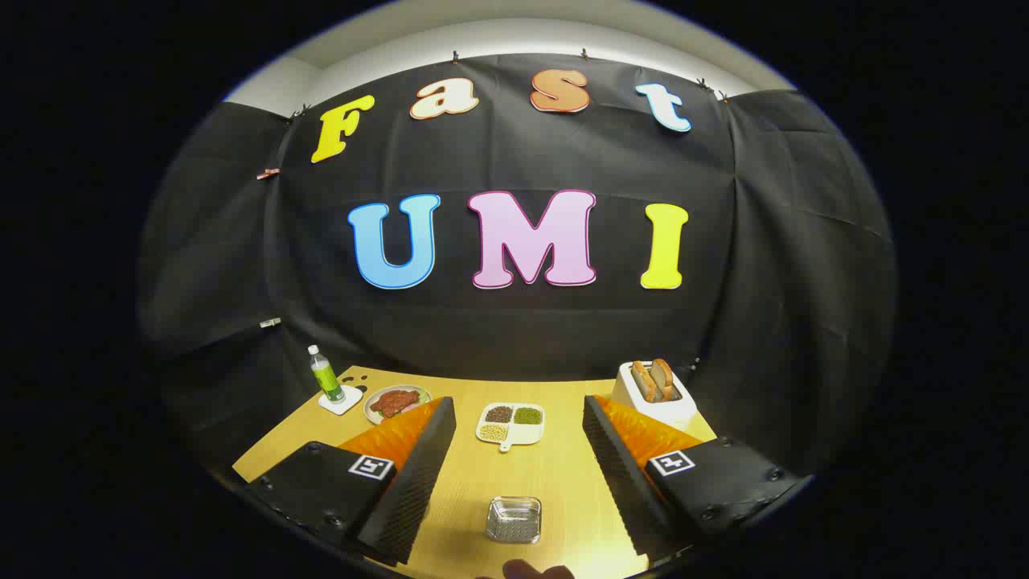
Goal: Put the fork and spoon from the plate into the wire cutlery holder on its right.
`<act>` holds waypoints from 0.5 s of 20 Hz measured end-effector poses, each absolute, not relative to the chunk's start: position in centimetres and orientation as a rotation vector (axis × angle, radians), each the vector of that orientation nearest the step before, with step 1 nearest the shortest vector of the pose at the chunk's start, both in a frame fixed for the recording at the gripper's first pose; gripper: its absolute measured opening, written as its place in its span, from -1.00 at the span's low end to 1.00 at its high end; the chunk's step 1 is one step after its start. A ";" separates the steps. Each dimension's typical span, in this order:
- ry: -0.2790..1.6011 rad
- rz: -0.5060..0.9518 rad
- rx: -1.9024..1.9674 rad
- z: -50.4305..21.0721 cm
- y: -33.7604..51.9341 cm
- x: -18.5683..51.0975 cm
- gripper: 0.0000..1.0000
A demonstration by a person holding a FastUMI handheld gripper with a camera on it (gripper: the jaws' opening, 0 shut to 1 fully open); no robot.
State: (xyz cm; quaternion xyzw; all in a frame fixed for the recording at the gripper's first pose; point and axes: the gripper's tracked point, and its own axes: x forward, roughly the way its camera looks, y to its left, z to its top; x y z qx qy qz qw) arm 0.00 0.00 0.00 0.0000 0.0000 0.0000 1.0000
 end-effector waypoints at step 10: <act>0.043 0.030 0.006 -1.5 2.3 -0.4 0.98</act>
